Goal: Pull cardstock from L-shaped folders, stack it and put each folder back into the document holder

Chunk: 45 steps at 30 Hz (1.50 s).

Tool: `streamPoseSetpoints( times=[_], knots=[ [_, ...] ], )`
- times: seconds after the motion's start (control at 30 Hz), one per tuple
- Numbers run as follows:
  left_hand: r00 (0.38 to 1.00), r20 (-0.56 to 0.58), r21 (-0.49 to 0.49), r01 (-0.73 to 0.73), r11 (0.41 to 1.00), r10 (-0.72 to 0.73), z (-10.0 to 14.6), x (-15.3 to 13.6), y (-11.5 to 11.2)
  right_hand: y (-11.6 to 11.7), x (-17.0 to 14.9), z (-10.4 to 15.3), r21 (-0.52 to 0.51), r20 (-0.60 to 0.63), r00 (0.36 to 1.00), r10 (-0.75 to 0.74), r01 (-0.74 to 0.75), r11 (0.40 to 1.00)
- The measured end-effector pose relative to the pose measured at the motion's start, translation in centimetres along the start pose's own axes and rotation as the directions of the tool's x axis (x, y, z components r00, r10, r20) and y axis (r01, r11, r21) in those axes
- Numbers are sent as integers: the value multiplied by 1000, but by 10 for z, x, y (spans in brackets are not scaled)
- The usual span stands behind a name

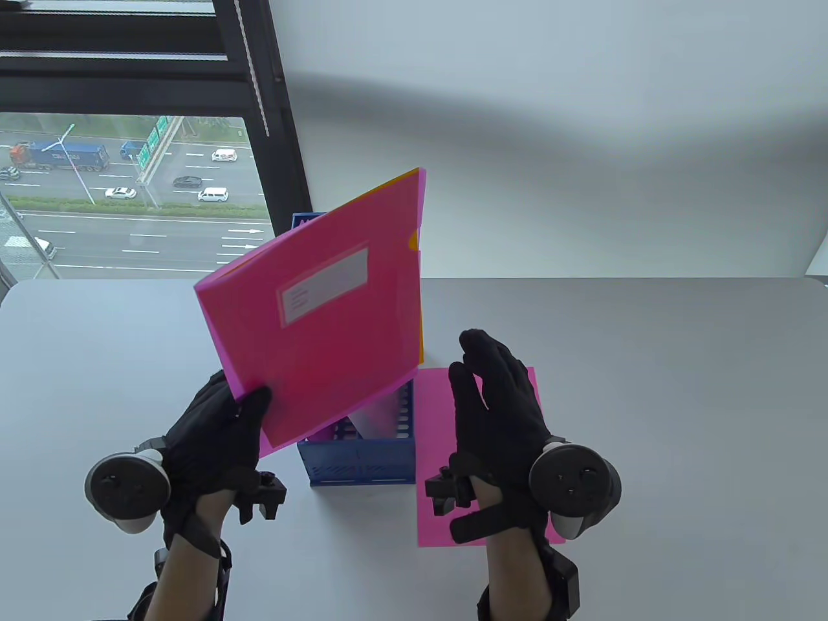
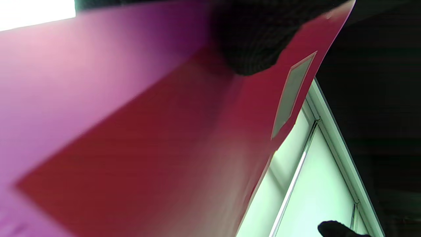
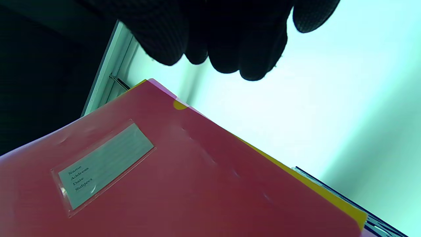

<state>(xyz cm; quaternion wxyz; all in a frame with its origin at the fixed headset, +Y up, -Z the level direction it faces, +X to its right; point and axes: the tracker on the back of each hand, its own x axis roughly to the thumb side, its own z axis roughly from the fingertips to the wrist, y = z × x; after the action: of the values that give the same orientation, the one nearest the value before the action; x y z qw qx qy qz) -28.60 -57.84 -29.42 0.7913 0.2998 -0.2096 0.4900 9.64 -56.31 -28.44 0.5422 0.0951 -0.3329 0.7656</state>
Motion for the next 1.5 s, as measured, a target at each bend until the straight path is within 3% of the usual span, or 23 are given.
streamPoseSetpoints(
  times=[0.3, 0.63, 0.9, 1.1, 1.37, 1.5],
  knots=[
    [960, -177, -228, -254, 940, 216, -6, -34, 5, -9, -14, -7, 63, -30, 987, -158, 159, 985],
    [915, -270, -365, -386, 847, 300, -8, -59, -9, -4, -18, -9, 142, -2, 982, -191, 190, 972],
    [890, -291, -408, -448, 796, 351, -7, -69, -17, 5, -20, -11, 245, -8, 971, -240, 235, 941],
    [887, -291, -424, -457, 782, 360, -8, -68, -17, 7, -20, -10, 240, 3, 973, -231, 223, 945],
    [873, -295, -437, -484, 758, 388, -7, -68, -18, 13, -25, -11, 276, -63, 900, -431, 430, 860],
    [870, -292, -458, -492, 740, 397, -8, -69, -18, 16, -27, -11, 283, -77, 909, -410, 414, 865]
  ],
)
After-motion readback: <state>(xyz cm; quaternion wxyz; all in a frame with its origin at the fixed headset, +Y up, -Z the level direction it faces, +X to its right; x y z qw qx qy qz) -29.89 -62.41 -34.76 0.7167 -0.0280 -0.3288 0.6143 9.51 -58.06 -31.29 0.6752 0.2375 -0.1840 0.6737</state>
